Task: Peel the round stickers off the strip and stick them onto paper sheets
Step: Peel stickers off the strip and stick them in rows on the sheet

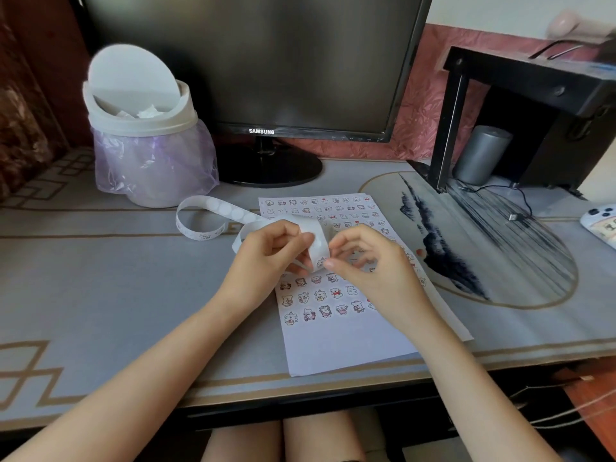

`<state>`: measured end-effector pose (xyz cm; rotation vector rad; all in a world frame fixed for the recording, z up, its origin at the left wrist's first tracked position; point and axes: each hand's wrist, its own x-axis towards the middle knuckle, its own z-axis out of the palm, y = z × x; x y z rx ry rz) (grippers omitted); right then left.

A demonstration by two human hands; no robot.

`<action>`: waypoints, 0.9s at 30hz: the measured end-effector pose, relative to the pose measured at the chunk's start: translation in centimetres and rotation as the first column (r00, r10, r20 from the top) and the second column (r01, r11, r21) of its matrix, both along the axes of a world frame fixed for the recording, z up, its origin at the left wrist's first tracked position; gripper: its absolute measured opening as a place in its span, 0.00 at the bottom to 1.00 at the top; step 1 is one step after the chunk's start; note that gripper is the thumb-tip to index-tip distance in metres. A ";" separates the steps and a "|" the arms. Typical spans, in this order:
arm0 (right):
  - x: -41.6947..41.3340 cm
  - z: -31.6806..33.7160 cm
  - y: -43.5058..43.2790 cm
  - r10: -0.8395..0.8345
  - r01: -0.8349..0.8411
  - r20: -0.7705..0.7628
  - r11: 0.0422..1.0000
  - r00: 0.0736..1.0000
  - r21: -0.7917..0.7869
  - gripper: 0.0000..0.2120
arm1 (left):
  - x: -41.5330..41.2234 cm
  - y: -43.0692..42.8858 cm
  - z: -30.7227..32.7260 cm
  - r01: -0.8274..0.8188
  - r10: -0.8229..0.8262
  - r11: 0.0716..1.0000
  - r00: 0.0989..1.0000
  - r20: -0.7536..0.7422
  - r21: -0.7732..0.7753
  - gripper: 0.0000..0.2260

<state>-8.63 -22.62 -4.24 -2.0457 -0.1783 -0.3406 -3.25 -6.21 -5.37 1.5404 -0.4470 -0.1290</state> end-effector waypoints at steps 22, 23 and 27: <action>0.7 -0.7 0.1 0.007 -0.012 0.021 0.969 1.000 0.246 0.07 | -0.4 -0.1 0.5 0.027 -0.027 1.000 0.999 -0.027 -0.004 0.10; 0.7 -0.7 0.1 0.004 -0.010 0.024 0.969 1.000 0.246 0.07 | -0.4 -0.1 0.5 0.036 -0.036 0.999 0.999 -0.032 0.002 0.10; 0.8 -0.7 0.0 -0.007 0.001 0.025 0.969 1.000 0.248 0.05 | -0.2 0.0 0.1 0.057 -0.056 0.997 0.998 -0.030 0.045 0.05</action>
